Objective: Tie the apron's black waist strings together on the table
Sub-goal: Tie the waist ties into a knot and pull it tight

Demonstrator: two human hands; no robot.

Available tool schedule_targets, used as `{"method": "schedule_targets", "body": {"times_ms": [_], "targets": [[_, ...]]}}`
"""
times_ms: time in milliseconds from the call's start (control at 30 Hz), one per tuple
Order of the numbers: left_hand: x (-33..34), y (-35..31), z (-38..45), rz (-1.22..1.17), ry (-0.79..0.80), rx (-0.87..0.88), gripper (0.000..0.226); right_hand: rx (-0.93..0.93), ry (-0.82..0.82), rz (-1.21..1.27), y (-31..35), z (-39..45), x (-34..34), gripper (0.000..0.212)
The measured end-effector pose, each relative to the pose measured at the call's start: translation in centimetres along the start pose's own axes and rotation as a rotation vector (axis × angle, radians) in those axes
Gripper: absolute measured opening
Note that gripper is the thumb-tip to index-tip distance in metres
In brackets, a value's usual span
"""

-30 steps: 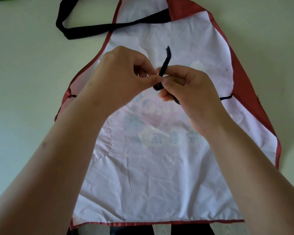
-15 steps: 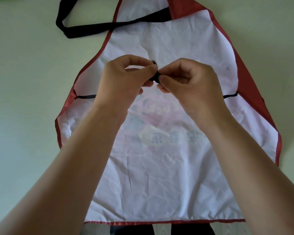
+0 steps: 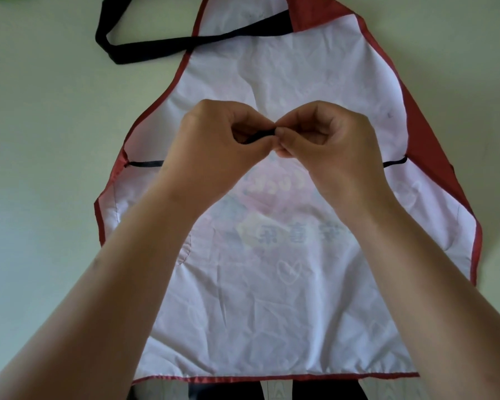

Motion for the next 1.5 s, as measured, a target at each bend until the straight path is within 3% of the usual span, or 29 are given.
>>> {"method": "schedule_targets", "body": {"times_ms": [233, 567, 833, 1000, 1300, 1500], "targets": [[0.5, 1.1, 0.4, -0.037, -0.039, -0.152, 0.008, -0.130, -0.036, -0.165, 1.1, -0.5, 0.4, 0.021], [2.7, 5.0, -0.4, -0.482, 0.011, -0.492, 0.022, -0.190, -0.027, -0.357, 1.3, -0.7, 0.9, 0.024], [1.4, 2.7, 0.8, -0.144, 0.115, -0.250, 0.004, -0.058, 0.001, -0.142, 0.2, -0.8, 0.1, 0.038], [1.4, 2.6, 0.9, -0.213, 0.136, -0.267, 0.007, 0.040, 0.005, -0.030, -0.8, -1.1, 0.1, 0.033], [1.7, 2.9, 0.5, -0.318, 0.065, -0.262, 0.009, -0.104, -0.009, -0.134, 0.6, -0.9, 0.0, 0.048], [2.6, 4.0, 0.0, -0.421, 0.057, -0.388, 0.014, -0.172, 0.016, -0.223, 1.1, -1.1, 0.7, 0.052]]}}
Point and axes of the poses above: each hand's wrist, its own z-axis towards the middle knuckle, its own x-axis out of the palm, y = z × x, the point moved 8 cm from there along z, towards the middle knuckle, and after that the axes turned 5 degrees about -z, right-handed, at the moved point
